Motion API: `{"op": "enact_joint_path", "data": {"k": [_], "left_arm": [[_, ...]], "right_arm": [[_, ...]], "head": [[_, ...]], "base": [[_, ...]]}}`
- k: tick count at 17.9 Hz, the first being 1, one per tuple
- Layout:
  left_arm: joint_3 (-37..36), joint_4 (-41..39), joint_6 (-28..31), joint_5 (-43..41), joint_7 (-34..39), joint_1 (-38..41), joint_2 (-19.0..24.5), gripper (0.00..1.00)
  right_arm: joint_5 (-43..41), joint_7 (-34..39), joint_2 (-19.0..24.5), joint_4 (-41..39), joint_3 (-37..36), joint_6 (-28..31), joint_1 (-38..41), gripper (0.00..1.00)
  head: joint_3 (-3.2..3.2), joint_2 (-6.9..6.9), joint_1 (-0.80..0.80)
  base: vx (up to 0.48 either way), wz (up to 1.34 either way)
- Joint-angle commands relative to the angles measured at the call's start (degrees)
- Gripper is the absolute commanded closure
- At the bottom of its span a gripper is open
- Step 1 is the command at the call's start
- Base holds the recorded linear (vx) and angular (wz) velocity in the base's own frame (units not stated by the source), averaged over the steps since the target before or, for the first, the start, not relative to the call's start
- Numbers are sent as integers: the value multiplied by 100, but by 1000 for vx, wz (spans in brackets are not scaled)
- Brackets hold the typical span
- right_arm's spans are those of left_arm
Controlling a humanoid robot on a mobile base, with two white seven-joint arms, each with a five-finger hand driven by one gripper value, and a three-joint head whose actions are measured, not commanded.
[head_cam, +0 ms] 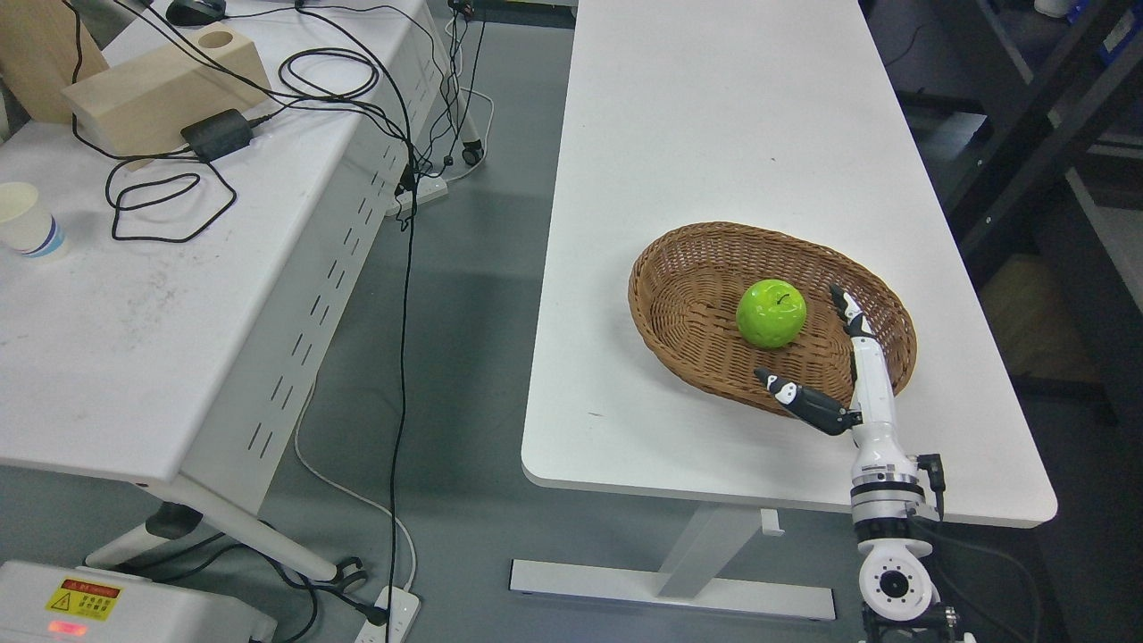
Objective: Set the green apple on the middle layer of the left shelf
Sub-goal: 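Reach the right hand into the wicker basket beside the green apple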
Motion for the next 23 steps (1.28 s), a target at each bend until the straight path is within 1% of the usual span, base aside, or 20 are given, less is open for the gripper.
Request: {"op": "enact_joint_path", "data": {"k": [1,4,6,8,12,16,19,21,23], "left_arm": [[0,0,-4,0,3,0,100,0],[0,0,-4,0,3,0,100,0],[0,0,-4,0,3,0,100,0],[0,0,-4,0,-6,0,100,0],[0,0,-4,0,3,0,100,0],[0,0,-4,0,3,0,100,0],[0,0,-4,0,3,0,100,0],[0,0,-4,0,3,0,100,0],[0,0,-4,0,3,0,100,0]], "right_arm": [[-228,106,-321,158,-87,157,-287,3],[-62,115,-348,158,-43,166,-296,3],[288,115,-357,245,-25,166,-296,3],[571,115,-461,281,62,166,-305,3],[686,133,-638,307,211,166,-305,3],[800,133,-577,509,510,157,-489,3],[1037,133,-471,851,844,140,-717,3],[1099,141,-383,940,1011,114,-744,2],[1099,194,-383,992,1117,105,-744,2]], "head": [[0,0,0],[0,0,0],[0,0,0],[0,0,0],[0,0,0],[0,0,0],[0,0,0],[0,0,0],[0,0,0]], "base": [[107,40],[100,35],[84,29],[59,0],[41,7],[23,5],[0,0],[0,0],[0,0]]}}
